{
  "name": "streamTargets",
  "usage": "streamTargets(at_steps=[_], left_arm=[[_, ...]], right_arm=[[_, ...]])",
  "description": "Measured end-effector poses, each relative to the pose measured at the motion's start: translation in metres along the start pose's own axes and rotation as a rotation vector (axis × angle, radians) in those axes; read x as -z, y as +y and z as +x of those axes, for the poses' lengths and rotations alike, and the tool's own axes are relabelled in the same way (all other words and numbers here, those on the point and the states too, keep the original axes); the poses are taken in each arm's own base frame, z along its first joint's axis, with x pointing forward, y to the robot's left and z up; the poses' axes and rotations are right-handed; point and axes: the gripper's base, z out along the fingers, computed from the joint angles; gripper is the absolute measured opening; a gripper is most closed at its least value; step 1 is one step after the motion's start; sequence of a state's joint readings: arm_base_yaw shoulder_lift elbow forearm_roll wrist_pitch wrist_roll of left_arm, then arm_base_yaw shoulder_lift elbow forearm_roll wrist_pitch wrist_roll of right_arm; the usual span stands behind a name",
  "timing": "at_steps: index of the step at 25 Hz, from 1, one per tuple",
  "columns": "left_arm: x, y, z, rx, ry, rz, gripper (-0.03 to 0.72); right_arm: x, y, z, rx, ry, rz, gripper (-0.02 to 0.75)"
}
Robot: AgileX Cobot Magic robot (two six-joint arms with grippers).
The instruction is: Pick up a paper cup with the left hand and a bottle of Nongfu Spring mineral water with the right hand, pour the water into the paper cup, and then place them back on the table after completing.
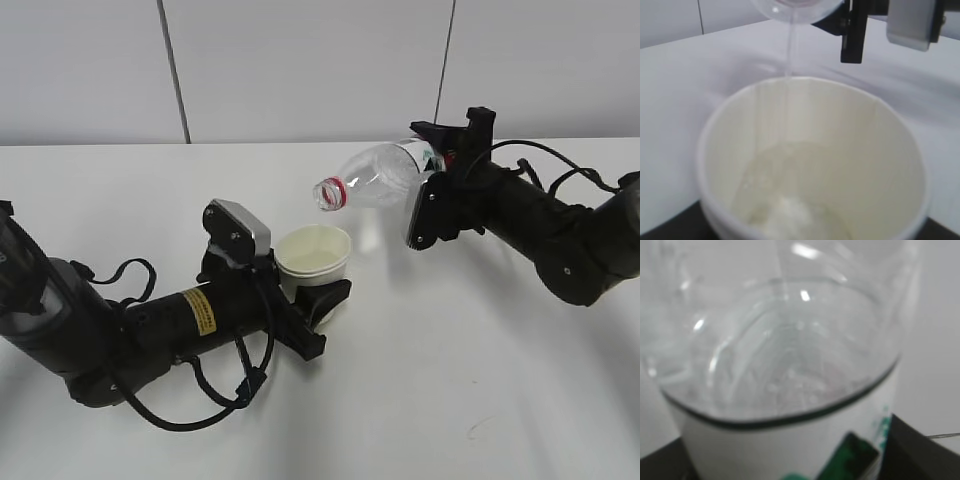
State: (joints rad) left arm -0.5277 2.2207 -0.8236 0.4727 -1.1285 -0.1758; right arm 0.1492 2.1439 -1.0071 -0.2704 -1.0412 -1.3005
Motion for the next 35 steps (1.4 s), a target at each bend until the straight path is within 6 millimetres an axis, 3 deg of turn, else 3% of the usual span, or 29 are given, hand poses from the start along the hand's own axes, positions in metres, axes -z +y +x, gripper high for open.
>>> streamTargets(at_steps=[12, 27, 35], left_arm=[[0.000, 0.005, -0.001, 0.026, -0.009, -0.054, 0.404], [0.000, 0.008, -0.001, 0.043, -0.015, -0.088, 0.404], [0.001, 0.012, -0.002, 0.063, -0.022, -0.130, 0.404]], right_arm=[[0.005, 0.005, 0.002, -0.325, 0.035, -0.011, 0.460], [0.006, 0.006, 0.007, -1.052, 0.081, 0.029, 0.460], [0.013, 0.014, 0.006, -1.277, 0.105, 0.012, 0.460]])
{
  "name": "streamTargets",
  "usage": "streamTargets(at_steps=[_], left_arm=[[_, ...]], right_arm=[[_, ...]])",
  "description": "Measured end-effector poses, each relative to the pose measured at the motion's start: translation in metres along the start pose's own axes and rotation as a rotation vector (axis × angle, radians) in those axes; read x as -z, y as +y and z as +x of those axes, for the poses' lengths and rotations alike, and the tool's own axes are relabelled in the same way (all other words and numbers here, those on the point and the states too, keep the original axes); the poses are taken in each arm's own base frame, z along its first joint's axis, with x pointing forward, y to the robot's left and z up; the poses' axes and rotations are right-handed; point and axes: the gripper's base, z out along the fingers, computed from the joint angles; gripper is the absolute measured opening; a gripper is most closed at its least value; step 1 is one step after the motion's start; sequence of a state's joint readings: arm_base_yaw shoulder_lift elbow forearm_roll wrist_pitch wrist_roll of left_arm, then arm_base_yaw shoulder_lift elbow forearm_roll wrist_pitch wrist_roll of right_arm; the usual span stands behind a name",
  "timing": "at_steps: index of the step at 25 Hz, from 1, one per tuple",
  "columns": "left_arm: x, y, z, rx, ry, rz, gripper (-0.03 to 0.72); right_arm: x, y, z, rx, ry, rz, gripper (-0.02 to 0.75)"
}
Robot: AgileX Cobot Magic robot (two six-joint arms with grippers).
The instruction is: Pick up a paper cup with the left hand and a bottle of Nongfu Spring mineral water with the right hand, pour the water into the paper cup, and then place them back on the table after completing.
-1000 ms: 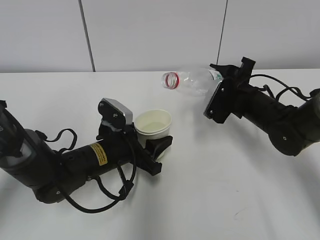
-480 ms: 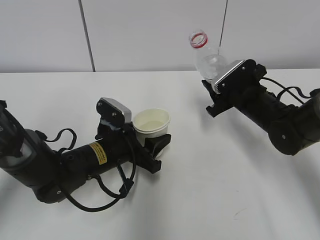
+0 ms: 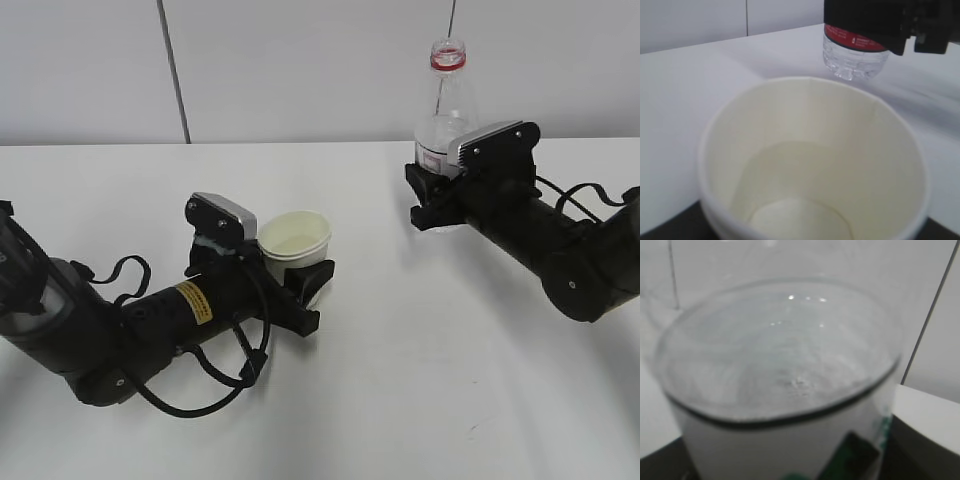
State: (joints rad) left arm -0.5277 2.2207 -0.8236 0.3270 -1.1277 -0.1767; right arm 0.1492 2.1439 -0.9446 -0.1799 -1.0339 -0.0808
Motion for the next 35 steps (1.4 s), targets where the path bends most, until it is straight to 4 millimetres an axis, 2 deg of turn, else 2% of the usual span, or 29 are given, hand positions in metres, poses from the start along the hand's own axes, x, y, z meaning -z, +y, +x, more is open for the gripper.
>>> streamTargets(at_steps=[10, 25, 30, 35], left_arm=[[0.002, 0.013, -0.001, 0.039, -0.016, -0.098, 0.404], [0.029, 0.087, -0.004, 0.074, -0.042, -0.322, 0.404], [0.036, 0.101, -0.004, 0.070, -0.045, -0.360, 0.404], [0.032, 0.106, -0.010, 0.031, -0.064, -0.367, 0.404]], right_arm=[[0.009, 0.003, 0.009, -0.078, 0.040, -0.004, 0.460], [0.010, 0.003, 0.009, -0.107, 0.036, -0.002, 0.460], [0.010, 0.003, 0.009, -0.120, 0.036, -0.001, 0.459], [0.010, 0.003, 0.008, -0.127, 0.034, -0.001, 0.459]])
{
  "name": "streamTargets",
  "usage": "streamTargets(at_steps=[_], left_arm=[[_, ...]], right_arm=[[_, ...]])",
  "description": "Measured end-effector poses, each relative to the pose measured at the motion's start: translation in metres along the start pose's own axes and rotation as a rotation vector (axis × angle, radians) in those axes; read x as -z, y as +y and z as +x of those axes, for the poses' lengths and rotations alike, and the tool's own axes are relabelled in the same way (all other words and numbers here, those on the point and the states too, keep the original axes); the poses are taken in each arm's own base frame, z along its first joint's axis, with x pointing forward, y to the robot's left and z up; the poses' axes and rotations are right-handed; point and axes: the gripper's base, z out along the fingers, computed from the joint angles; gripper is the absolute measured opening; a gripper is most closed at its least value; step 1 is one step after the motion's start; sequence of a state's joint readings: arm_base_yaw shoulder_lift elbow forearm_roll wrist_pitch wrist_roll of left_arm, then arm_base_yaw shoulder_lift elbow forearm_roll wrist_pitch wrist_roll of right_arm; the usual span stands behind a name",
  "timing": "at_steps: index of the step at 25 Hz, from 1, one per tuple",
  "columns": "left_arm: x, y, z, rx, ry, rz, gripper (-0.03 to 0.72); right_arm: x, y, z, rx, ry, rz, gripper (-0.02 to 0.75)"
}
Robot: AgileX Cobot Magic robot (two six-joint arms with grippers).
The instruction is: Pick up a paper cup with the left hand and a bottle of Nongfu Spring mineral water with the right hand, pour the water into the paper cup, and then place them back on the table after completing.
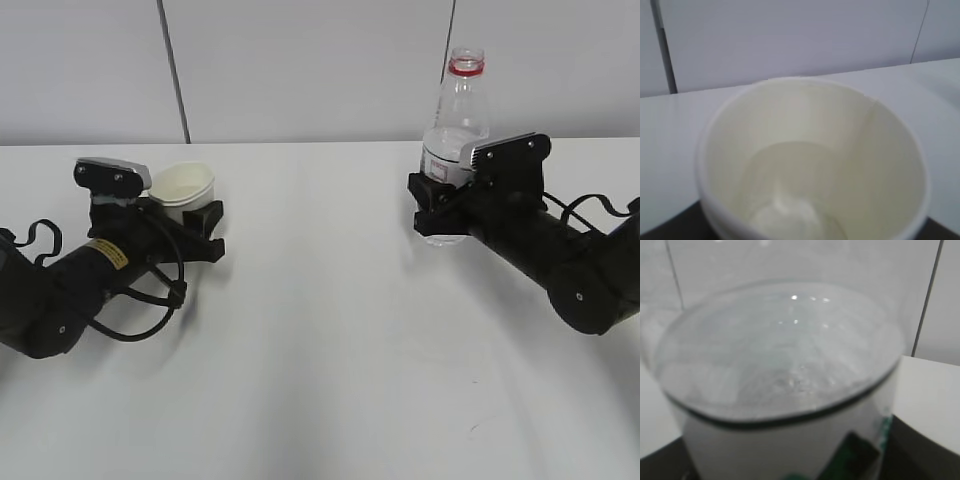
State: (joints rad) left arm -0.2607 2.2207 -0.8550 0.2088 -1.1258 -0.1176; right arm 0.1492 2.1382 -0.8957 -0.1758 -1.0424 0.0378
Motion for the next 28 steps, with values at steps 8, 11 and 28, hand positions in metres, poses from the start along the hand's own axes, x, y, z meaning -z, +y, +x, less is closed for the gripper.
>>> streamTargets(at_steps=[8, 11, 28], left_arm=[[-0.010, 0.005, 0.015, -0.002, 0.008, -0.016, 0.404], [-0.011, 0.006, 0.017, 0.000, 0.000, -0.019, 0.404], [-0.012, 0.007, 0.018, 0.004, 0.005, -0.028, 0.580]], right_arm=[[0.000, 0.000, -0.001, -0.002, -0.006, -0.002, 0.459], [0.000, 0.000, -0.001, -0.002, -0.006, -0.002, 0.459], [0.000, 0.000, -0.001, -0.002, -0.006, -0.002, 0.458]])
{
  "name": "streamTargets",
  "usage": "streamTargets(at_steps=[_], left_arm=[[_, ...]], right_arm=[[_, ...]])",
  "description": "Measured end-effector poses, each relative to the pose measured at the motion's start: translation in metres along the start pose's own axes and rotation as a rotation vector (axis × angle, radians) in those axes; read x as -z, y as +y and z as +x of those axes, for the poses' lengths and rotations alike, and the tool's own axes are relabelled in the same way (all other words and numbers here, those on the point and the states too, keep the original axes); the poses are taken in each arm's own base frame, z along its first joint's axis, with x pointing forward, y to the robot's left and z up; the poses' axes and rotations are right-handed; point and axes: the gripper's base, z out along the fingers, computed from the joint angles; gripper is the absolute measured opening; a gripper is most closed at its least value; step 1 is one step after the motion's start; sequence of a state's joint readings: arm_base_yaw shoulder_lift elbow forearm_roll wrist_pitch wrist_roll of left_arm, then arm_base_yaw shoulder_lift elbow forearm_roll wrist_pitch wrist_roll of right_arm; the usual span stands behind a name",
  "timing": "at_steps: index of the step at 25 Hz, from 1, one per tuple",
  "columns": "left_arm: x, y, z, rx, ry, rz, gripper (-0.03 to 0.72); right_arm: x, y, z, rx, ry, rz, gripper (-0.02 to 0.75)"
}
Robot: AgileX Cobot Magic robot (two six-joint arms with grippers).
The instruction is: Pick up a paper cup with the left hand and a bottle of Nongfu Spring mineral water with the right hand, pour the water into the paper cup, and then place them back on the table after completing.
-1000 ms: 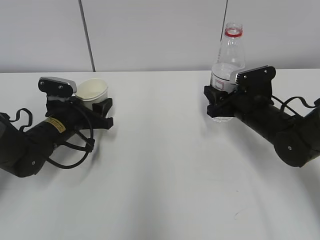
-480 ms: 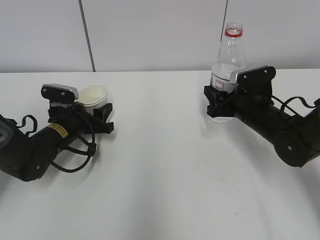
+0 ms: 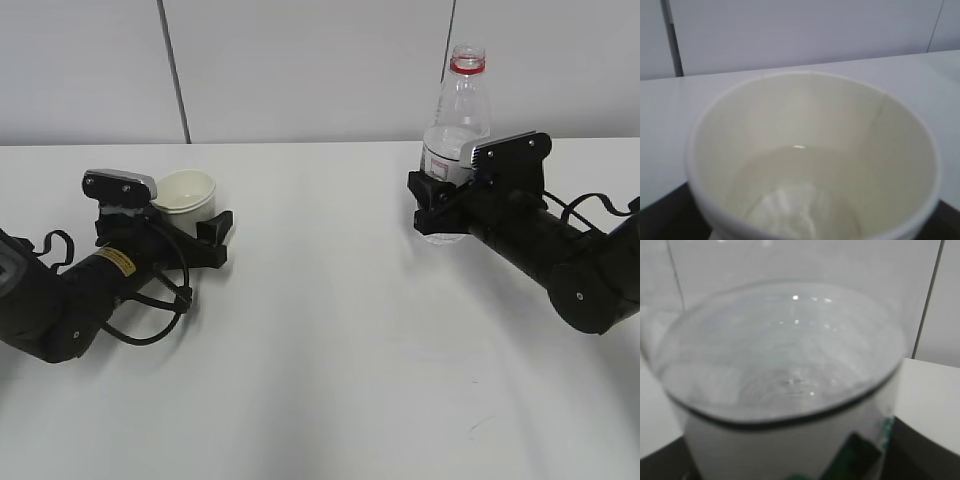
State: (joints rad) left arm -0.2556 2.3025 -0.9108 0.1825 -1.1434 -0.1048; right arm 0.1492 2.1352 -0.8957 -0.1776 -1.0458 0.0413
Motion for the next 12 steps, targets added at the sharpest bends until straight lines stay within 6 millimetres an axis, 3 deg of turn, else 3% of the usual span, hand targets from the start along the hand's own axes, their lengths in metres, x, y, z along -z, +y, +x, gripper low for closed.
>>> streamTargets(at_steps=[12], left_arm=[[0.006, 0.001, -0.018, 0.005, 0.008, -0.030, 0.588]], right_arm=[[0.000, 0.000, 0.000, 0.000, 0.000, 0.000, 0.458]])
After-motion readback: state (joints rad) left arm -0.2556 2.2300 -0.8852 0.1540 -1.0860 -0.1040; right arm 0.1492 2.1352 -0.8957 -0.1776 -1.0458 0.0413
